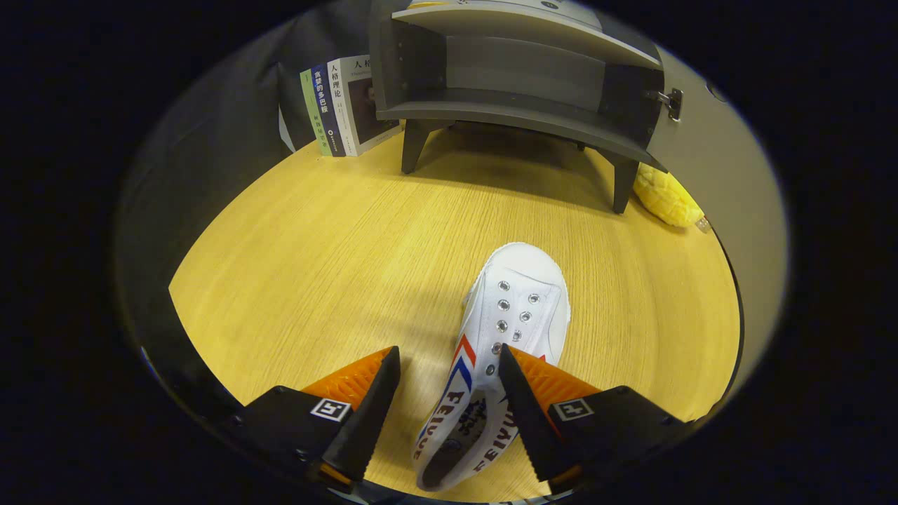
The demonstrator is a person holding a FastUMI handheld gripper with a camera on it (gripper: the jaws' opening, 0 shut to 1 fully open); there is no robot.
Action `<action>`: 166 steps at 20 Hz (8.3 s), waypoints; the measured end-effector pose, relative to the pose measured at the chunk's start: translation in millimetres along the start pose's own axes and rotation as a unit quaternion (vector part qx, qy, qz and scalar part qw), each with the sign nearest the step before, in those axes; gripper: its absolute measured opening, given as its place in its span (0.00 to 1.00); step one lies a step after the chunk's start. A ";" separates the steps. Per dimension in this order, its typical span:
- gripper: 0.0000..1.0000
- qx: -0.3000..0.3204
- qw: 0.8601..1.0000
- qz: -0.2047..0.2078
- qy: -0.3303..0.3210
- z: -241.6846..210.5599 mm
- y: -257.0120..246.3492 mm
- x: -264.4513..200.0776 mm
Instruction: Open the shoe cabinet door, grab the shoes and put them into the shoe cabinet, then close the shoe cabinet door.
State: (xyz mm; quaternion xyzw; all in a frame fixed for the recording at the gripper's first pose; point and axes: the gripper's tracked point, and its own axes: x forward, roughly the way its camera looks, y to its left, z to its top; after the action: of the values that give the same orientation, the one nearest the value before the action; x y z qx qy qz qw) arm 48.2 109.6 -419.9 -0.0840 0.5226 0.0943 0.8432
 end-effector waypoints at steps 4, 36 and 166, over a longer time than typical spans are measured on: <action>0.59 -0.005 1.000 -0.017 0.024 0.8 -8.0 1.7; 0.02 0.100 0.963 0.108 -0.228 175.6 -18.9 -136.7; 0.96 0.083 0.895 -0.048 -0.436 205.3 -151.5 -410.1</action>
State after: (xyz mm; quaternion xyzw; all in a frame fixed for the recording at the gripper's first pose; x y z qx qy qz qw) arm 84.5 -17.0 44.8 0.0106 0.1042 0.0371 0.9938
